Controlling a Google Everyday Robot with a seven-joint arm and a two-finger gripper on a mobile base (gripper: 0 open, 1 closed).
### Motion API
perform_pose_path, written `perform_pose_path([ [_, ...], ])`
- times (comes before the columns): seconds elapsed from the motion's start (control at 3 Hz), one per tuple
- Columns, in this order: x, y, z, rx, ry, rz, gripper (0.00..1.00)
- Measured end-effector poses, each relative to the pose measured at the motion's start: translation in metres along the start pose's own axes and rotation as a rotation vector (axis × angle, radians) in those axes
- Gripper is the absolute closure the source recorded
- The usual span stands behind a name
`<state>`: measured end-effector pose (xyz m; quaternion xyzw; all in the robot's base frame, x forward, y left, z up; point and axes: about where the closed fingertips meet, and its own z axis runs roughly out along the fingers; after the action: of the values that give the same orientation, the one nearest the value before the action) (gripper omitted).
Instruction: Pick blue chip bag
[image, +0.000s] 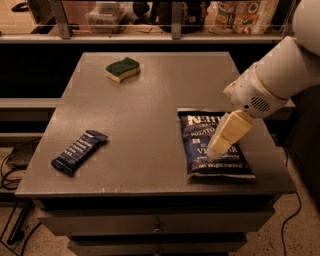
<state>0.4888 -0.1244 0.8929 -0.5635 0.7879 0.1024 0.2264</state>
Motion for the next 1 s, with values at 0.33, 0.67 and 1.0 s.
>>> perform_pose_path([
  [0.33,-0.001,0.002,0.02,-0.026,0.016,-0.012,0.0],
  [0.67,0.002,0.006,0.045,-0.056,0.045,-0.011,0.0],
  [1.0,0.013,0.009,0.064,-0.106,0.061,0.022,0.26],
])
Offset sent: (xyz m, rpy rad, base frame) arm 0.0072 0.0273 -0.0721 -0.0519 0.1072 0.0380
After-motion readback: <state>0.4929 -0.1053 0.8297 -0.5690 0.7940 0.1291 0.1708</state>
